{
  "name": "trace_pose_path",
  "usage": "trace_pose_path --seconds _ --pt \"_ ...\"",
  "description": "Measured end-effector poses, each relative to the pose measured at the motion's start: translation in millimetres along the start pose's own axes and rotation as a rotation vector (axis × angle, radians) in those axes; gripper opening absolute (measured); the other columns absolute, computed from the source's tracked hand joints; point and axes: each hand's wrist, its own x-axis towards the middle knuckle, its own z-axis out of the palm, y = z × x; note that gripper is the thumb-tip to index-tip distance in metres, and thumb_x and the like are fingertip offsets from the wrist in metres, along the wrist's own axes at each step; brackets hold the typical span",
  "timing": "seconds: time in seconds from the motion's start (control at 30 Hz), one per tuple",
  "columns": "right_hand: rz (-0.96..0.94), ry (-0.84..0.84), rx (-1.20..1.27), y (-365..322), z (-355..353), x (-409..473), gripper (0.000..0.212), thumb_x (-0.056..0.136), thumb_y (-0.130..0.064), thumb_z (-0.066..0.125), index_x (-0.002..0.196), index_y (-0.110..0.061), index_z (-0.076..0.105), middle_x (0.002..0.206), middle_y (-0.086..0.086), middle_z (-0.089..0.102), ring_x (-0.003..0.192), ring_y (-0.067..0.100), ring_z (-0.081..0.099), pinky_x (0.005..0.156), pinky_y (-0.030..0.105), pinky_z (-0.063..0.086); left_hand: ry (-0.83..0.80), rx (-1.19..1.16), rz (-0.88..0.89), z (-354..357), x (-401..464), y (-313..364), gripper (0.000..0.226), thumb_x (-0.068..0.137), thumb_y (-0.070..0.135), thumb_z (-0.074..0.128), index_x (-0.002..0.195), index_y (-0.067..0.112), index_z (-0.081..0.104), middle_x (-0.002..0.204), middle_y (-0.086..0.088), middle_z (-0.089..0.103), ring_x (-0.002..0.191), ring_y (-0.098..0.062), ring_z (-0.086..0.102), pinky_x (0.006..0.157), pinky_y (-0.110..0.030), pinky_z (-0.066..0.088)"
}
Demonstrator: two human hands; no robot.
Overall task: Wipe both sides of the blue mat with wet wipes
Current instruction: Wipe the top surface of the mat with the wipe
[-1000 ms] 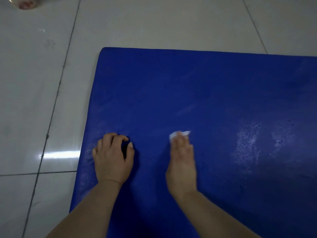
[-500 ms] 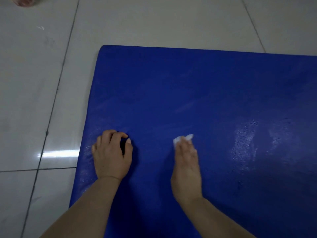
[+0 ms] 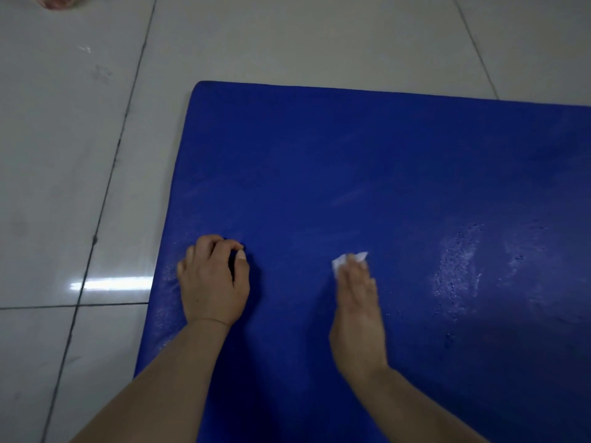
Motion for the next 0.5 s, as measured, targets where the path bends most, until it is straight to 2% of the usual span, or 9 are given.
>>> trace_pose_path --seconds 0.03,0.07,0.1,0.17,0.23,0.37,0.43,0.5 --pt "-0.101 -0.043 0.048 -18 3 -10 0.066 0.080 0.002 0.020 0.146 0.008 0.016 0.154 0.026 0.001 0.143 0.038 0.007 0.117 0.047 0.012 -0.001 0.000 -0.001 0 0 0 0.038 0.088 0.035 0.038 0.092 0.012 0.068 0.103 -0.010 0.058 0.089 -0.030 0.052 0.080 -0.043 0.037" --pt "-0.185 -0.096 0.072 -37 8 -19 0.065 0.081 0.000 0.013 0.146 0.007 0.013 0.153 0.028 0.002 0.143 0.039 0.007 0.118 0.047 0.011 -0.003 0.001 0.001 -1 0 0 0.039 0.088 0.036 0.038 0.092 0.011 0.068 0.103 -0.010 0.058 0.089 -0.030 0.053 0.080 -0.043 0.037" --pt "-0.249 -0.106 0.107 -51 16 -26 0.063 0.083 0.002 0.016 0.146 0.005 0.020 0.154 0.025 0.013 0.143 0.036 0.014 0.117 0.044 0.013 -0.005 0.001 0.007 -2 0 0 0.039 0.088 0.036 0.038 0.092 0.011 0.068 0.103 -0.010 0.058 0.089 -0.031 0.053 0.080 -0.042 0.037" --pt "-0.242 -0.119 0.152 -65 19 -27 0.063 0.080 -0.002 0.026 0.143 -0.003 0.036 0.152 0.011 0.030 0.141 0.023 0.024 0.114 0.040 0.013 -0.011 -0.014 0.027 -4 -1 0 0.039 0.088 0.036 0.039 0.093 0.010 0.069 0.102 -0.011 0.059 0.089 -0.031 0.054 0.079 -0.040 0.036" --pt "-0.260 -0.148 0.180 -61 20 -22 0.065 0.078 -0.004 0.031 0.144 -0.006 0.036 0.153 0.006 0.029 0.142 0.018 0.023 0.116 0.037 0.009 -0.007 -0.045 0.048 -9 -7 1 0.039 0.087 0.036 0.041 0.094 0.010 0.069 0.103 -0.011 0.059 0.090 -0.028 0.052 0.078 -0.036 0.033" --pt "-0.289 -0.134 0.219 -58 14 -20 0.061 0.082 0.000 0.039 0.143 -0.005 0.036 0.152 0.007 0.031 0.141 0.020 0.028 0.117 0.036 0.010 0.021 -0.020 0.038 -22 -41 1 0.035 0.086 0.036 0.044 0.089 0.012 0.068 0.098 -0.008 0.059 0.086 -0.020 0.046 0.074 -0.033 0.028" --pt "-0.274 -0.132 0.217 -51 10 -20 0.073 0.073 0.008 0.059 0.141 -0.004 0.038 0.150 0.010 0.034 0.139 0.022 0.030 0.116 0.038 0.015 0.004 0.011 0.033 -24 -57 -3 0.034 0.086 0.035 0.043 0.085 0.012 0.068 0.093 -0.008 0.059 0.081 -0.024 0.051 0.072 -0.033 0.029" --pt "-0.204 -0.111 0.133 -29 0 -22 0.084 0.066 0.015 0.059 0.143 -0.004 0.031 0.150 0.014 0.034 0.139 0.025 0.028 0.115 0.039 0.016 -0.014 0.008 0.018 -22 -62 -8 0.034 0.085 0.034 0.043 0.082 0.011 0.067 0.088 -0.008 0.059 0.076 -0.027 0.053 0.072 -0.034 0.031"
